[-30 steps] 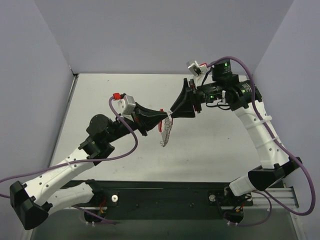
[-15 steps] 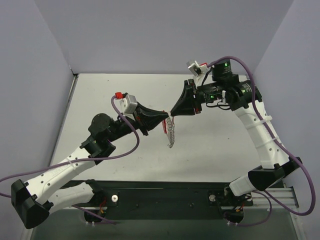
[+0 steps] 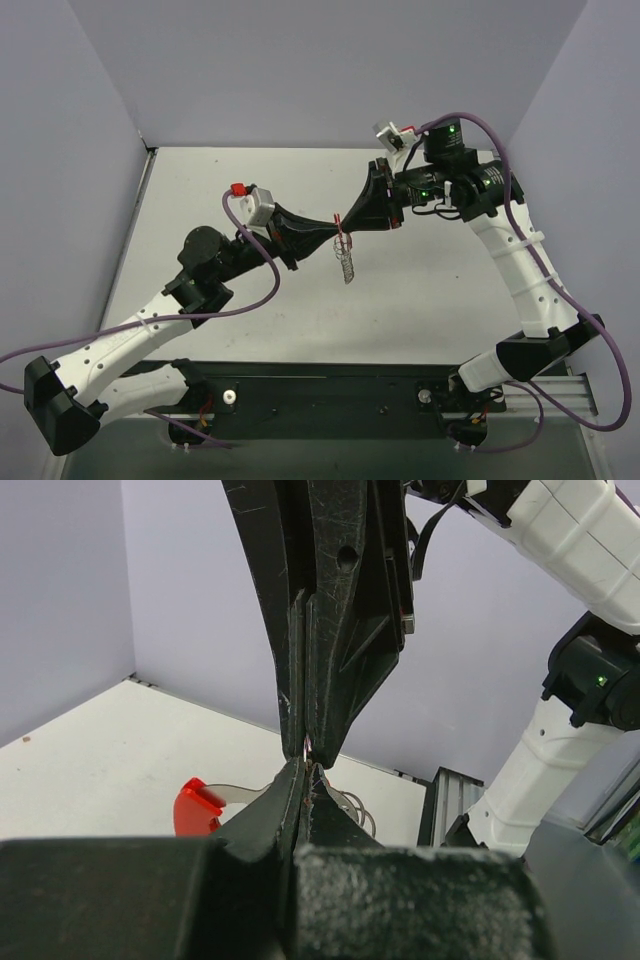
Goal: Put the keys on the keyring
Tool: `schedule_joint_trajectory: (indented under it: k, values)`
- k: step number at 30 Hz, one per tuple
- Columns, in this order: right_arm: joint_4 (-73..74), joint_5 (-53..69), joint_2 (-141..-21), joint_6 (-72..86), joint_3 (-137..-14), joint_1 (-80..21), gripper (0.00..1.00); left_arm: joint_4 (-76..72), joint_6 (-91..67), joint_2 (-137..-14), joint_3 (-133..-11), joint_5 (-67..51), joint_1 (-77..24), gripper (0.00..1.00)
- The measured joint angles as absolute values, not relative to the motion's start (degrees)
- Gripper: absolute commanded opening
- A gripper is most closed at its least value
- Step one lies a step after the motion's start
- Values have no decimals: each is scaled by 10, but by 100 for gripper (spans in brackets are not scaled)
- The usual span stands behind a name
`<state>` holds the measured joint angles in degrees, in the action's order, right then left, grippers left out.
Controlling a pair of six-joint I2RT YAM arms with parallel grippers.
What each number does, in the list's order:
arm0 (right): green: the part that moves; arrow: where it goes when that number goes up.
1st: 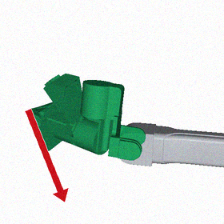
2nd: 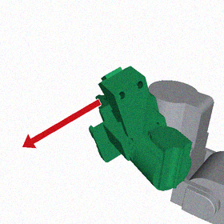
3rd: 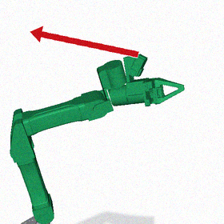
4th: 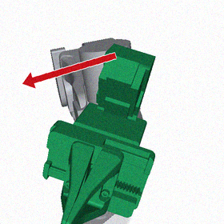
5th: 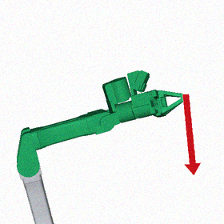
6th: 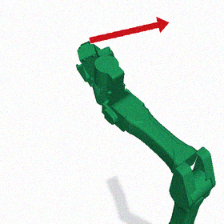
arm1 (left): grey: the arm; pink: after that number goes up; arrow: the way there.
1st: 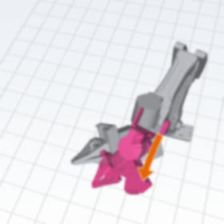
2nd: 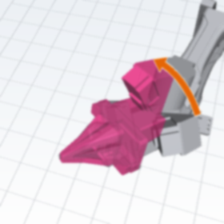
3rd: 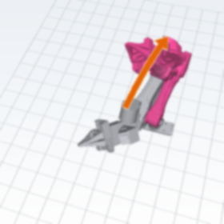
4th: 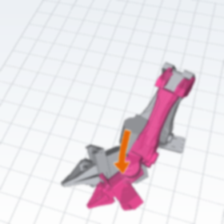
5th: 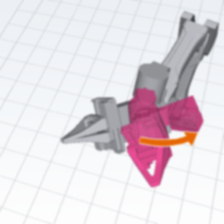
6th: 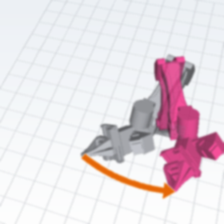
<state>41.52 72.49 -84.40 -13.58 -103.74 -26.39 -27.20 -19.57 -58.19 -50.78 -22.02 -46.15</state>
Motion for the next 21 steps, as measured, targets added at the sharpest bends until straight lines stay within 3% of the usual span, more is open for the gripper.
schedule_joint_trajectory:
  k: [10, 13, 17, 21]
  values:
    - [416, 717, -844, -136, -1037, -264, 0, -263, -198, -581, -509, -217, -461, 3]
    - [418, 705, -844, -137, -1037, -265, 0, -242, -192, -580, -516, -215, -461, 16]
    - [427, 695, -844, -142, -1037, -268, 0, -196, -175, -577, -533, -215, -461, 43]
    - [448, 679, -844, -156, -1037, -268, 0, -141, -155, -562, -551, -217, -461, 52]
